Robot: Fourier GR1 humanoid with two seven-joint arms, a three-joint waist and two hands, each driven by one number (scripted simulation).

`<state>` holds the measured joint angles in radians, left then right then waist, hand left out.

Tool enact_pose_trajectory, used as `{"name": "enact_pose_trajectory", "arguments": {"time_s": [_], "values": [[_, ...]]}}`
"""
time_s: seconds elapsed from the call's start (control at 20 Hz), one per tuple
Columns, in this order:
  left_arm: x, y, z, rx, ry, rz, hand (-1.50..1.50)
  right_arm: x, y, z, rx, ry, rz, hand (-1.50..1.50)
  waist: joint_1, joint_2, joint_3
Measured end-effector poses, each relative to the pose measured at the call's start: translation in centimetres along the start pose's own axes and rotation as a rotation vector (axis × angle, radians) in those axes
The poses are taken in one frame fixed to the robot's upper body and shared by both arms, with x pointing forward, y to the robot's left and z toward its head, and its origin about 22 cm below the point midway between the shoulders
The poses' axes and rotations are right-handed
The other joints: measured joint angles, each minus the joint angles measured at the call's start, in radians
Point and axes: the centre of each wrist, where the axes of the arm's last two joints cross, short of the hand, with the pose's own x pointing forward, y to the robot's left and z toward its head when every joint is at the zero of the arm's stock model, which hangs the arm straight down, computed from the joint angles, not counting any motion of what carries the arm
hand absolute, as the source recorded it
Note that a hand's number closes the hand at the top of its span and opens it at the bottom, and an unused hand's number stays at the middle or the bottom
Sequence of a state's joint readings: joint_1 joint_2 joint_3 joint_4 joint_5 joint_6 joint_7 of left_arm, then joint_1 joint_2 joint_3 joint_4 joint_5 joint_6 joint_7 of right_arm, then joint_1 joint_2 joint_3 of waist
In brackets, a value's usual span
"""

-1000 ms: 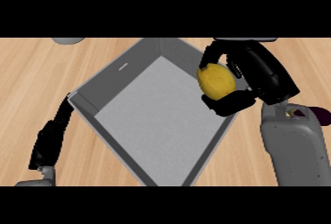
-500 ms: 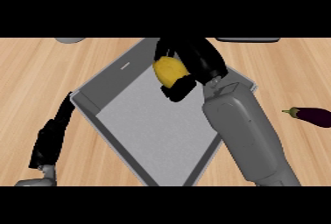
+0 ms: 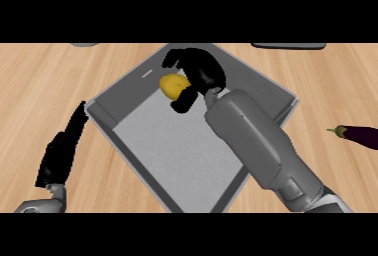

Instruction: Pick the lemon from the cutting board and place it in the cardboard box

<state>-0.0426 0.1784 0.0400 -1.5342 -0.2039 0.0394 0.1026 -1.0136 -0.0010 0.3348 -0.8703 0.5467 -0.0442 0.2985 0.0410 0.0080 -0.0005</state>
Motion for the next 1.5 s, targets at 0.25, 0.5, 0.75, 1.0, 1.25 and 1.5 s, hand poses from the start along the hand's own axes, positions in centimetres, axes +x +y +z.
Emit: {"name": "enact_pose_trajectory", "arguments": {"time_s": [0.25, 0.5, 0.75, 1.0, 1.25, 1.5], "values": [[0.1, -0.1, 0.4, -0.01, -0.007, 0.003, 0.0, -0.9, 1.4, -1.1, 0.004, 0.021, -0.044, -1.5, 0.008, 0.002, 0.0], [0.8, -0.2, -0.1, -0.017, -0.018, -0.001, 0.0, -2.3, 1.7, -1.2, -0.1, 0.007, -0.205, -1.5, 0.013, 0.006, 0.001], [0.7, -0.1, 0.2, -0.008, -0.012, 0.004, 0.0, -3.2, 0.3, -1.5, -0.252, 0.003, -0.413, -1.5, 0.002, 0.003, 0.001], [0.3, 0.6, 0.7, 0.003, -0.004, 0.0, 0.0, -5.4, -2.6, -1.6, -0.36, -0.003, -0.613, -1.5, -0.011, 0.0, 0.001], [-0.7, 0.5, 0.7, 0.02, 0.013, 0.003, 0.0, -10.0, -6.9, -0.6, -0.484, 0.043, -0.698, -1.5, -0.028, -0.003, 0.001], [-0.6, 0.9, 0.8, 0.027, 0.012, -0.002, 0.0, -16.3, -10.8, 2.1, -0.564, 0.081, -0.744, -1.5, -0.033, -0.004, 0.001]]}}
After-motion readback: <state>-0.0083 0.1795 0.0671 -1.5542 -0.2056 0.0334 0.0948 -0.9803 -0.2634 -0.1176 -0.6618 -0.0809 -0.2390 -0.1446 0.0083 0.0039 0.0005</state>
